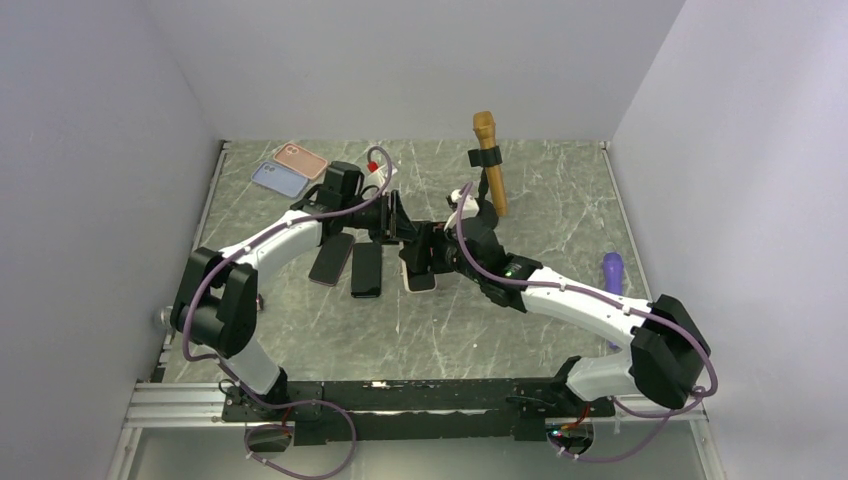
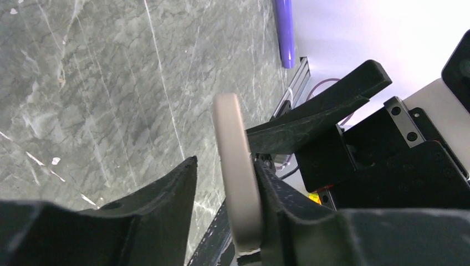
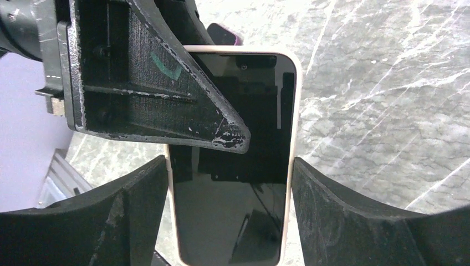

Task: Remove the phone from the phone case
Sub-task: Pick up the phone at the center of the board.

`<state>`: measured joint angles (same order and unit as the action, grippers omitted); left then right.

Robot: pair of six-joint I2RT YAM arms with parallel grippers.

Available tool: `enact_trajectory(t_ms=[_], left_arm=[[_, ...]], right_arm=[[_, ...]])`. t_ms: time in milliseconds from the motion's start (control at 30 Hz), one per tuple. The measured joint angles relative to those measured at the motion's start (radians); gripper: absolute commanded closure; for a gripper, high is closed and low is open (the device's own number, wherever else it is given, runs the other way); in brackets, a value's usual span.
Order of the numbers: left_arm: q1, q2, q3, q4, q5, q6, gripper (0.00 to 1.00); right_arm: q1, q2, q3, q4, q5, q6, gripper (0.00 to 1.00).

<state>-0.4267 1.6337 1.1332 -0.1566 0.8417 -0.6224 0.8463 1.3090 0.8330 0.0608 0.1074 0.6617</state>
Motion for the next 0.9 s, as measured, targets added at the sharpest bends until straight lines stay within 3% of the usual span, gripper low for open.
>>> enact_trajectory(t_ms=[67,200,267,300,400,533,900], left_arm=[[-0.007,0.000,-0.001,0.003,0.000,-0.002,0.69],[-0.018,0.000,-0.001,-0.005,-0.018,0.002,0.99],[-0.019,0.000,-0.001,-0.014,-0.030,0.003,1.00],[-0.019,0.000,-0.001,-0.019,-0.036,0.010,1.00],[-0.017,0.000,0.000,-0.023,-0.039,0.023,1.00],[-0.020,-0.005,0.002,-0.047,-0.050,0.053,1.00],[-0.016,-0.095,0.012,-0.113,-0.113,0.219,1.00]], right_arm=[[0.011,0.010,0.003,0.000,0.021,-0.005,1.00],[0.044,0.041,0.024,-0.011,0.082,-0.023,1.00],[0.055,0.053,0.028,-0.012,0.104,-0.029,0.96],[0.058,0.058,0.032,-0.013,0.108,-0.030,0.86],[0.060,0.063,0.037,-0.016,0.113,-0.034,0.35],[0.062,0.063,0.037,-0.027,0.104,-0.035,0.01],[0.064,0.035,0.033,-0.108,-0.069,-0.094,0.00]])
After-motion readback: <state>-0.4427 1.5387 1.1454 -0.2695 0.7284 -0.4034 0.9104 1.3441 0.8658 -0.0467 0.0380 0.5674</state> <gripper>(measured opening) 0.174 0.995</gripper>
